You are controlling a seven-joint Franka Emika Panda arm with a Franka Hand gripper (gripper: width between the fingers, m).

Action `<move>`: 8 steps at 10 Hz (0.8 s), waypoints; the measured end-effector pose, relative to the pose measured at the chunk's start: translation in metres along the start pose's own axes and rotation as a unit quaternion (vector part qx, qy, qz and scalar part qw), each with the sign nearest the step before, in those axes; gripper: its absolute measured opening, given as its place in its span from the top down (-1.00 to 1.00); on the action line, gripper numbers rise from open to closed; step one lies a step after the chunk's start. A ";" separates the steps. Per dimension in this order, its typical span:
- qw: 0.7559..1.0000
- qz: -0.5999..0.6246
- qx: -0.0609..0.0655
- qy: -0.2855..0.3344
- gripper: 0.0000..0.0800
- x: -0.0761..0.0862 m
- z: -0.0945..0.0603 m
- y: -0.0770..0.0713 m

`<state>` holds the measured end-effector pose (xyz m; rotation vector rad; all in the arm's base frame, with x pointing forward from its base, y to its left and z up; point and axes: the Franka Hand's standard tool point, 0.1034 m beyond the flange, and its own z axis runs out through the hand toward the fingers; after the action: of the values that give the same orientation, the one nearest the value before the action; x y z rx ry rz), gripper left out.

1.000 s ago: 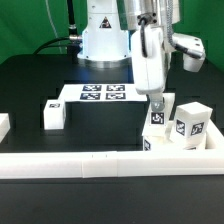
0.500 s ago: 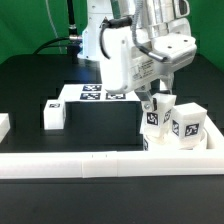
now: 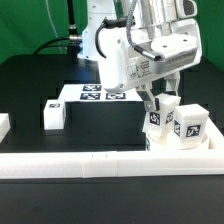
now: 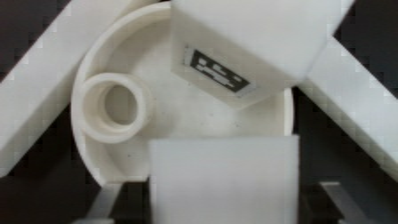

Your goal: Assemble stool

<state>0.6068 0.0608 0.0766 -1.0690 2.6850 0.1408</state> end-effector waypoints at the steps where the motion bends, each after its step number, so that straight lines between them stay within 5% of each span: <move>1: 1.000 0.000 -0.005 0.000 0.16 0.000 -0.001 -0.001; 3: 1.000 0.008 -0.006 -0.003 0.16 0.000 -0.001 -0.002; 5: 1.000 -0.018 -0.006 -0.003 -0.35 0.000 0.000 -0.001; 8: 0.999 -0.036 -0.002 -0.015 -0.61 -0.009 -0.014 -0.008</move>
Offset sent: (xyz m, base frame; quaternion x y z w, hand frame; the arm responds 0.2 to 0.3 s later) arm 0.0000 0.0000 0.0000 0.0000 0.0000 0.1296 0.9916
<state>0.6156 0.0581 0.0927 -1.1545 2.6167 0.1481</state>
